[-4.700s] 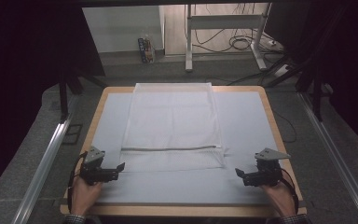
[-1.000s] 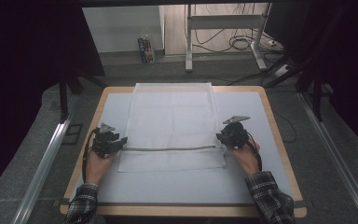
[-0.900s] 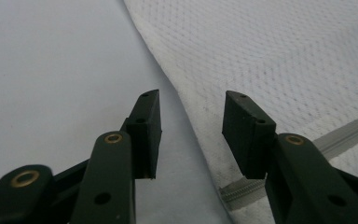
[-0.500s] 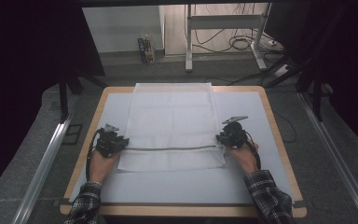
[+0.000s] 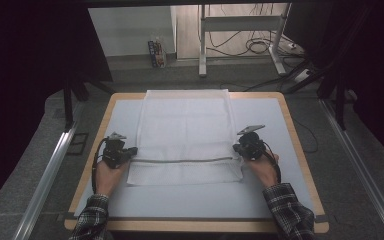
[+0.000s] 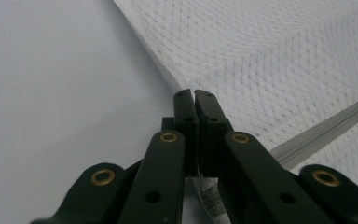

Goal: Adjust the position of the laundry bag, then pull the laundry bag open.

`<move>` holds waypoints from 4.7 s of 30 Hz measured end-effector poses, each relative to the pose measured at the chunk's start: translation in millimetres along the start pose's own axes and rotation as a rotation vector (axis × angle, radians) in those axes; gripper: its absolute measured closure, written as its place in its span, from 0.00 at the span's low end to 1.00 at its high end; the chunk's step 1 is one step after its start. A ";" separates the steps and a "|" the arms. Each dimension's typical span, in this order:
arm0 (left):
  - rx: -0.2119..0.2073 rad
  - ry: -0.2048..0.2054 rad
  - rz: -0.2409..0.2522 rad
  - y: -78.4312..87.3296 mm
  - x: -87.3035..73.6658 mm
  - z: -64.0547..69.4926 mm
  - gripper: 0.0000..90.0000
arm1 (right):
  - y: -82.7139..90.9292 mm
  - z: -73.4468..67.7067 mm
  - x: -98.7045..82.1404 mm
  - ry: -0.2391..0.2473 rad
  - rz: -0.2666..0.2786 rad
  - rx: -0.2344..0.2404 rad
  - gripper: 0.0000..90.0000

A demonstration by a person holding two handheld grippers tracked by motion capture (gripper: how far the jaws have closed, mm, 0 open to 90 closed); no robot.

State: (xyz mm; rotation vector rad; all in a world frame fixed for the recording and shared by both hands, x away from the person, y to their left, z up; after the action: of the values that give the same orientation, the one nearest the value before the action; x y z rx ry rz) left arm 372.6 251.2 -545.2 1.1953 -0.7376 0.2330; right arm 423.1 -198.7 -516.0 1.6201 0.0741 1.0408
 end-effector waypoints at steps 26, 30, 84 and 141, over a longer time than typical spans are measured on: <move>-0.051 -0.076 0.002 15.9 -7.2 25.8 0.99 | 36.9 -3.7 -23.7 0.043 0.026 0.005 0.99; -0.056 -0.094 -0.006 19.3 -10.3 30.3 0.99 | 40.4 -3.8 -27.4 0.041 0.022 0.012 0.99; -0.093 -0.215 -0.113 36.2 -44.4 78.6 0.97 | 83.4 -20.8 -91.4 0.048 -0.027 0.049 0.97; -0.034 -0.277 -0.024 43.1 -59.8 82.3 0.02 | 83.2 -17.8 -109.2 0.105 0.054 0.100 0.00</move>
State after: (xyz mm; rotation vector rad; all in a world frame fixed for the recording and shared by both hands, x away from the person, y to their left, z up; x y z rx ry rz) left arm 272.3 205.7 -536.3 1.2167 -0.9636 0.0343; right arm 307.0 -274.0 -511.9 1.6643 0.1556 1.1799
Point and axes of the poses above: each handheld gripper's, and its own axes: y roughly backward along the jaws, x roughly out of its top, z roughly to its right, the point moved 1 cm from there along -y, roughly forward along the jaws, and after that the axes turned 5 degrees about -z, right-handed, at the moved point
